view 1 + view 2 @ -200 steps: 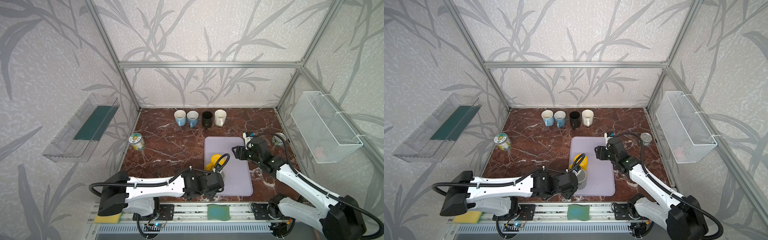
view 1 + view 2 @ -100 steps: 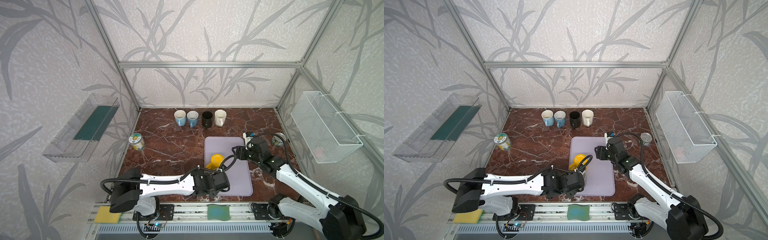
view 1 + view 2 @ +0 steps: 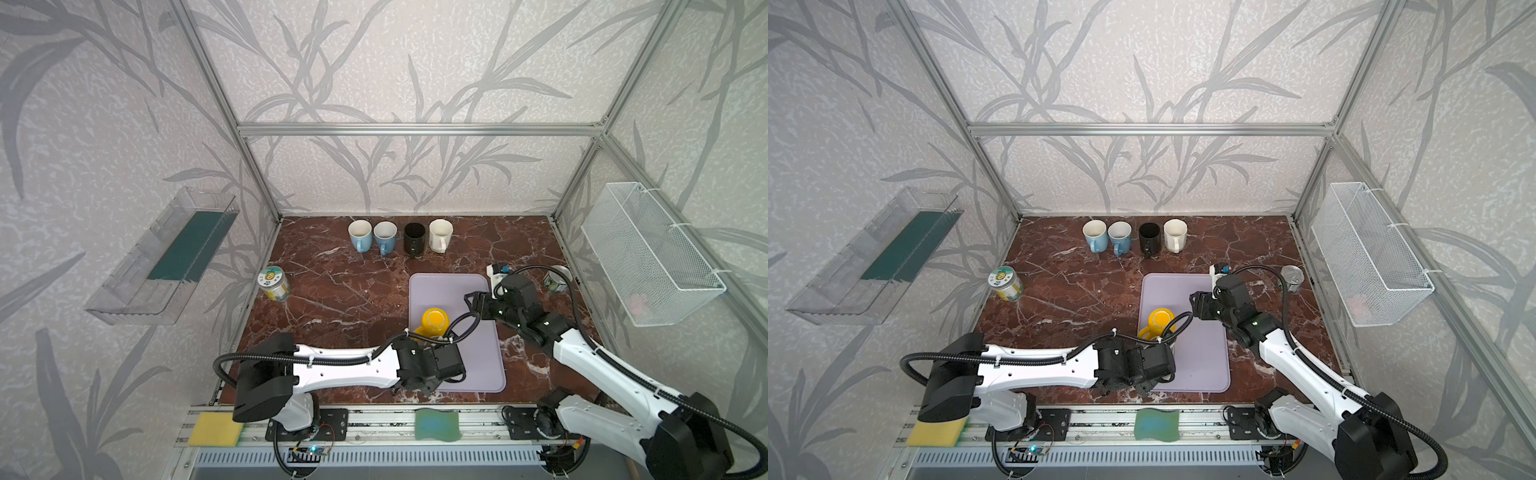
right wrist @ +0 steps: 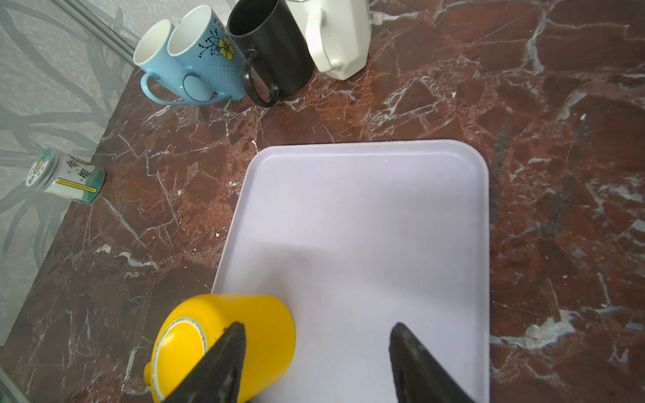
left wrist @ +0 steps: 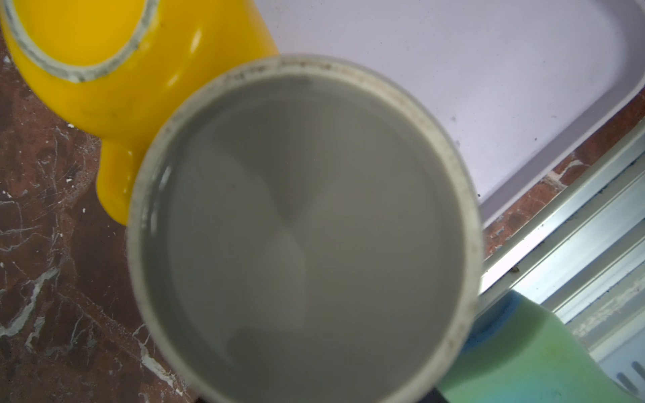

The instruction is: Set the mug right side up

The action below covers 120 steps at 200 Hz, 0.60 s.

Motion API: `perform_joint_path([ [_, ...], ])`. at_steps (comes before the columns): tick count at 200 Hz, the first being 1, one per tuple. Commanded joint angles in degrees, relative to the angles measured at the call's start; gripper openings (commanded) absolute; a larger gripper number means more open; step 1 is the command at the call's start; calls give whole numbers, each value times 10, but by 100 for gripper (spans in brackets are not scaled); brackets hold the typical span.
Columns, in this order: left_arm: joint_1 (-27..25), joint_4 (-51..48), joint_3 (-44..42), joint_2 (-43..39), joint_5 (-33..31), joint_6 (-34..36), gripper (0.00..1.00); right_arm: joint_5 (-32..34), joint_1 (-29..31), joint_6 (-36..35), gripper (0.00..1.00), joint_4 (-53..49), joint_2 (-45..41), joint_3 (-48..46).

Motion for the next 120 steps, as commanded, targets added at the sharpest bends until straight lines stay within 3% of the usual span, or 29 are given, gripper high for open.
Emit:
perform_joint_path([
  [1, 2, -21, 19, 4, -9, 3, 49, 4, 2, -1, 66, 5, -10, -9],
  [34, 2, -26, 22, 1, -12, 3, 38, 5, 2, -5, 66, -2, -10, -5],
  [77, 2, -22, 21, 1, -10, 2, 36, 5, 3, -6, 66, -10, -23, -6],
  [87, 2, -21, 20, 1, -7, 1, 28, 8, 2, -6, 66, -10, -27, -8],
  [97, 2, -23, 21, 3, -7, 0, 15, 11, 3, -7, 66, -12, -30, -9],
  [120, 2, -25, 23, 4, -8, -2, 11, 13, 3, -7, 66, -11, -32, -10],
])
